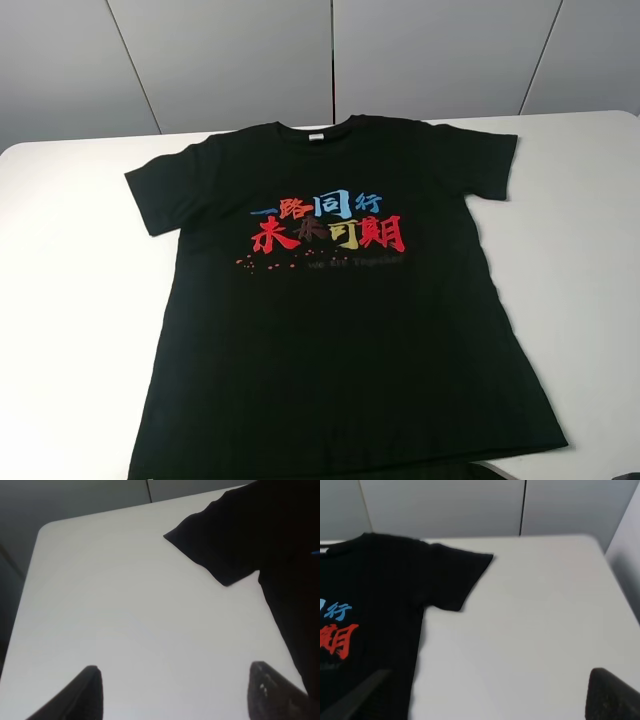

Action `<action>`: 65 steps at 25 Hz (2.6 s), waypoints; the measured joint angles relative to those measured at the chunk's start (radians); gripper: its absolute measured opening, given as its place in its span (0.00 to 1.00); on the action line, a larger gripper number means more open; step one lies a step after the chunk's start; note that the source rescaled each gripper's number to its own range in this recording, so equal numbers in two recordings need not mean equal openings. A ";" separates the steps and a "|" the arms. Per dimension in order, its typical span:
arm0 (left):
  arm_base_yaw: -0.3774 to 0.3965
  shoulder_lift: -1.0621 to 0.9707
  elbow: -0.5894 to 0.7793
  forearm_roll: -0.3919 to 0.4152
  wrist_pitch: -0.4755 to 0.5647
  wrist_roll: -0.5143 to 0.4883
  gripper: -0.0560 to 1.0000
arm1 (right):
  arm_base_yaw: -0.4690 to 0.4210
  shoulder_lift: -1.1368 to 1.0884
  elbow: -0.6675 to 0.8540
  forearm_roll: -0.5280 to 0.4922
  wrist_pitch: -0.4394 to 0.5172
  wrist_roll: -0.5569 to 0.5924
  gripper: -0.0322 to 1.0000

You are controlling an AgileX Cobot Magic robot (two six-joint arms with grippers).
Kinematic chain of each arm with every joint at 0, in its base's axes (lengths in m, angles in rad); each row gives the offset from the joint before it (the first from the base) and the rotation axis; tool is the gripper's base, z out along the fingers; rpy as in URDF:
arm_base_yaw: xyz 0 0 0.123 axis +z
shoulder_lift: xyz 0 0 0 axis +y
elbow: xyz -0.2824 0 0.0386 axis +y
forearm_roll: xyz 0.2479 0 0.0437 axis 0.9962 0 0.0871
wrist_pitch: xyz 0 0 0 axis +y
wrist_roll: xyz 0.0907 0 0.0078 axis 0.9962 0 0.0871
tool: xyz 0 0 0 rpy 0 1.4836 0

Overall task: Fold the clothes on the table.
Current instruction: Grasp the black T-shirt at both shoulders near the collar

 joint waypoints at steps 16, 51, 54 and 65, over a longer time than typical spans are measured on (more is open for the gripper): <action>-0.182 0.836 -0.186 0.218 -0.389 0.028 0.81 | 0.083 1.221 -0.614 0.141 0.034 -0.589 0.83; -0.349 1.893 -0.681 0.108 -0.207 0.528 0.76 | 0.201 1.818 -0.655 0.140 -0.216 -1.167 0.84; -0.349 1.968 -0.731 0.108 -0.201 0.562 0.76 | 0.201 1.873 -0.655 0.135 -0.217 -1.174 0.84; -0.349 2.140 -0.866 -0.020 -0.172 0.708 0.76 | 0.201 1.932 -0.655 0.135 -0.260 -1.180 0.84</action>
